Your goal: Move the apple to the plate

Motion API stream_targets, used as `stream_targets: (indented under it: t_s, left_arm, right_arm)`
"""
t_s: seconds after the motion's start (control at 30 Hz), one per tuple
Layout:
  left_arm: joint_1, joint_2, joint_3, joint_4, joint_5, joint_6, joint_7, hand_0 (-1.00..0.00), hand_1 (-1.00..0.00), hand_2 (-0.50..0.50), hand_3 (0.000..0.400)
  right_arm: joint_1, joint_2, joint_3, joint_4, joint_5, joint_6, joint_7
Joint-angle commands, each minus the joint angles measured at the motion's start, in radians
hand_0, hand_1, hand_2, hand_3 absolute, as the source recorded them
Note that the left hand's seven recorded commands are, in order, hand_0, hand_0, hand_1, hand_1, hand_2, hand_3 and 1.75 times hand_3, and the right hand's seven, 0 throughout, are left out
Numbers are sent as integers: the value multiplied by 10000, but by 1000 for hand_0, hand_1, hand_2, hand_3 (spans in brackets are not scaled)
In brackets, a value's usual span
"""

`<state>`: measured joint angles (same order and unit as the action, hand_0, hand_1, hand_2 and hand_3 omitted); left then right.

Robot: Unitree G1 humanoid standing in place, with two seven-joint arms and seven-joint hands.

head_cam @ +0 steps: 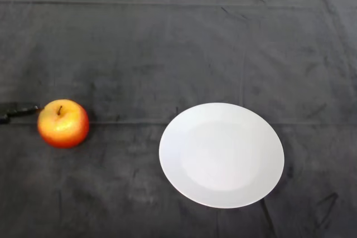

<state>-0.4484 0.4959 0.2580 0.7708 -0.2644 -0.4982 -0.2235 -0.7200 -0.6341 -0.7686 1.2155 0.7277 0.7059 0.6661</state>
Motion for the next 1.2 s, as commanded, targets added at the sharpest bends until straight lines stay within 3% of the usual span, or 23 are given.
stream_targets:
  t_s: [0.03,0.6,0.87,1.2]
  left_arm:
    - [300,-109,-192,-581,47,183,-187,0,0,0,0]
    - [754,-740,-1464,-1352,625,1151,-681,0,0,0,0]
    - [776,-517,-1747,-809,756,1746,-1170,0,0,0,0]
    - [737,-219,-2025,-760,1154,2824,-1161,0,0,0,0]
  right_arm:
    - [-85,-217,-87,-88,133,2,11]
    - [-60,-190,-89,-153,145,3,-21]
    - [-52,-183,-90,-173,151,5,-33]
    - [-46,-178,-92,-188,158,8,-43]
